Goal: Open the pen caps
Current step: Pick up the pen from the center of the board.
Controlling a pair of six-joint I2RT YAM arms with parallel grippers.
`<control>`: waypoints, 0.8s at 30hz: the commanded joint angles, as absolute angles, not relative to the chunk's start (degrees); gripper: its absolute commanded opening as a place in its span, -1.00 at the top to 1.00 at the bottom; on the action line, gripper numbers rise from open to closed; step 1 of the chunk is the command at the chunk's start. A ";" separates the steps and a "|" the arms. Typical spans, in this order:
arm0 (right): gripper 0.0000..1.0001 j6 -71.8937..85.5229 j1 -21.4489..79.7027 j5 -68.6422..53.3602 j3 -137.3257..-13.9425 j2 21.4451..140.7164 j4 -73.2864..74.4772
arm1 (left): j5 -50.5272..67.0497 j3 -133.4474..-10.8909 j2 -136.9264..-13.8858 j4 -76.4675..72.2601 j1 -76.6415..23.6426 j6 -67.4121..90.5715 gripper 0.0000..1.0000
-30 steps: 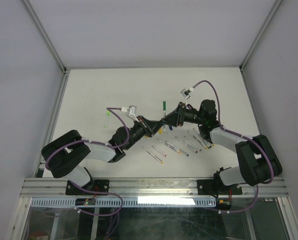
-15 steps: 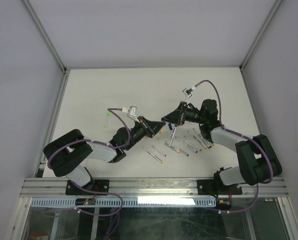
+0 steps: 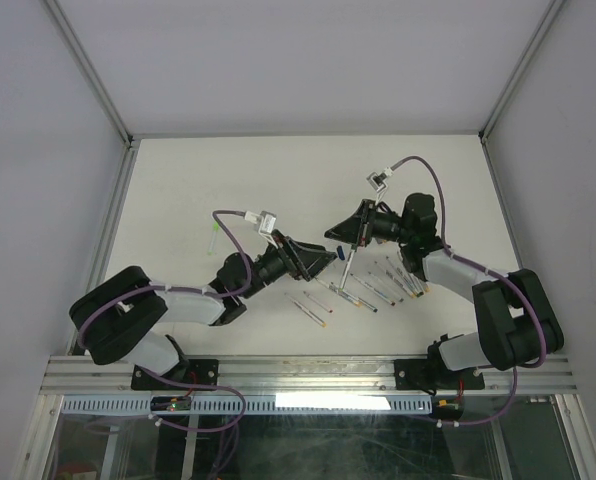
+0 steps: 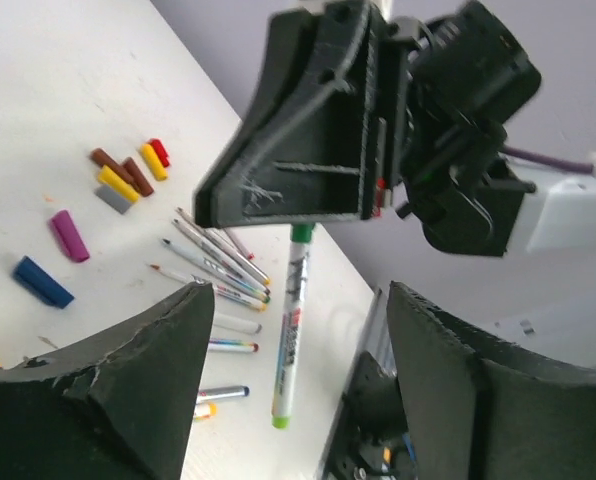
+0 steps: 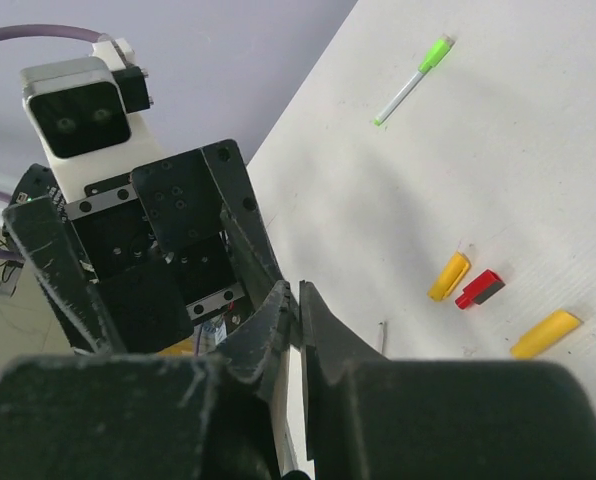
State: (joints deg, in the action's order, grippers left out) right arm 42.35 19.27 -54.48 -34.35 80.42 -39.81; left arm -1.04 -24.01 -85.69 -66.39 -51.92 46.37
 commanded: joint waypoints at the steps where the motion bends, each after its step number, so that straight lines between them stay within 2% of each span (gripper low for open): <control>1: 1.00 40.78 18.72 -54.91 -37.59 78.56 -39.42 | 15.95 -25.03 -83.22 -63.25 -49.96 42.13 -0.50; 5: 1.00 39.03 18.70 -57.12 -38.05 78.05 -39.35 | 22.98 -26.82 -88.20 -64.46 -50.60 44.33 -0.53; 12: 1.00 39.45 18.66 -58.44 -38.23 77.97 -39.53 | 22.59 -31.85 -96.39 -67.54 -53.17 45.32 -0.38; 16: 1.00 39.90 18.63 -59.10 -38.24 78.09 -40.08 | 22.31 -34.33 -99.22 -67.29 -53.50 45.56 -0.06; 20: 1.00 39.84 18.63 -59.54 -38.28 77.98 -40.10 | 22.84 -34.67 -100.43 -68.40 -53.51 46.18 0.64; 21: 0.96 39.86 18.63 -59.84 -38.45 77.92 -40.08 | 22.66 -34.48 -100.33 -68.43 -53.50 46.14 0.85; 22: 0.72 39.90 18.63 -60.19 -38.60 77.91 -39.97 | 22.34 -34.20 -100.12 -68.55 -53.47 46.02 1.00; 24: 0.23 39.83 18.56 -61.12 -39.03 77.63 -39.76 | 20.84 -33.14 -99.06 -68.91 -53.44 45.73 1.00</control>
